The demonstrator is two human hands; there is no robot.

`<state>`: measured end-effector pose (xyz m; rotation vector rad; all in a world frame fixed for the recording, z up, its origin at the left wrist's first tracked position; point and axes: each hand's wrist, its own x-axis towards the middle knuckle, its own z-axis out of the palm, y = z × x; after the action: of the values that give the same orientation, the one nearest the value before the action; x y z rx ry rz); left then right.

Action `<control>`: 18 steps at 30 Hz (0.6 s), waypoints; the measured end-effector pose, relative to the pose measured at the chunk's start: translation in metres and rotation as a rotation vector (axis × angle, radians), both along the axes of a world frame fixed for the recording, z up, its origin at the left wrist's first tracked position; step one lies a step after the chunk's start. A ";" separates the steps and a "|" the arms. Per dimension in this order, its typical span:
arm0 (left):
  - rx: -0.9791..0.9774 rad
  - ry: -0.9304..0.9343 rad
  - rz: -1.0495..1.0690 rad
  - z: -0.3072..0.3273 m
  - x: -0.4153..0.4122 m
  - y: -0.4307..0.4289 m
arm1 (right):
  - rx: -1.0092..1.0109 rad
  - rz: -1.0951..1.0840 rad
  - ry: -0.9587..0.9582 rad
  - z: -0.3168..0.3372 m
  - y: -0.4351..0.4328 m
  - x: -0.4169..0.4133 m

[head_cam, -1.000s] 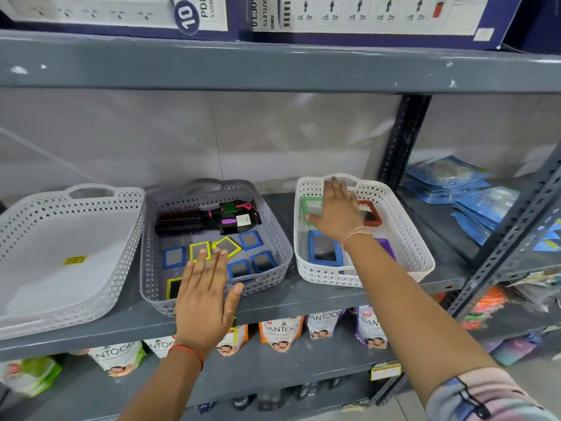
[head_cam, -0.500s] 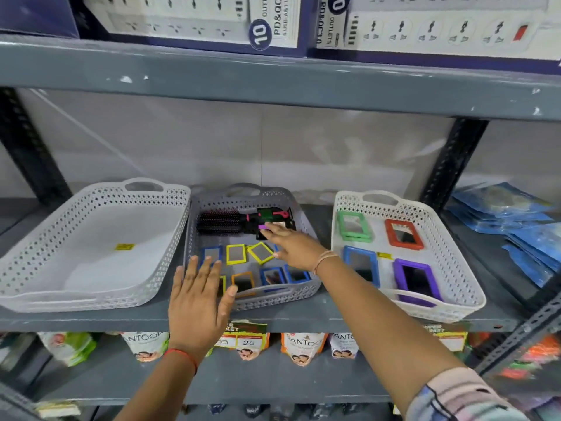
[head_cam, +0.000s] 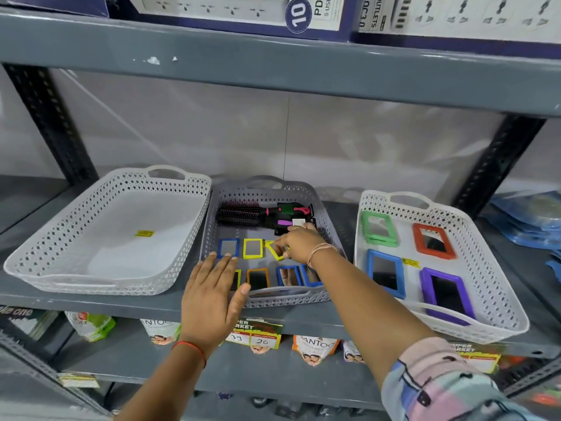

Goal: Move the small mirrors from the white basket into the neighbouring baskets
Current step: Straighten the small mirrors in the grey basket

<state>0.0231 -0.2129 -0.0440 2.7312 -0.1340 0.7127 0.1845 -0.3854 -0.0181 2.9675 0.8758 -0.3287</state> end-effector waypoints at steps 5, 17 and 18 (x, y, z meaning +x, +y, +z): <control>-0.009 -0.008 0.001 -0.001 0.000 -0.001 | 0.016 -0.055 -0.079 -0.005 0.004 0.006; -0.016 -0.031 0.002 -0.001 0.000 -0.003 | 0.116 -0.104 0.065 -0.001 0.008 0.004; -0.015 -0.032 0.001 -0.001 0.000 -0.002 | 0.127 -0.104 0.070 -0.002 0.007 0.004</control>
<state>0.0236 -0.2154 -0.0446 2.7063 -0.1335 0.7555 0.1883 -0.3782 -0.0198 3.1444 0.7777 -0.3979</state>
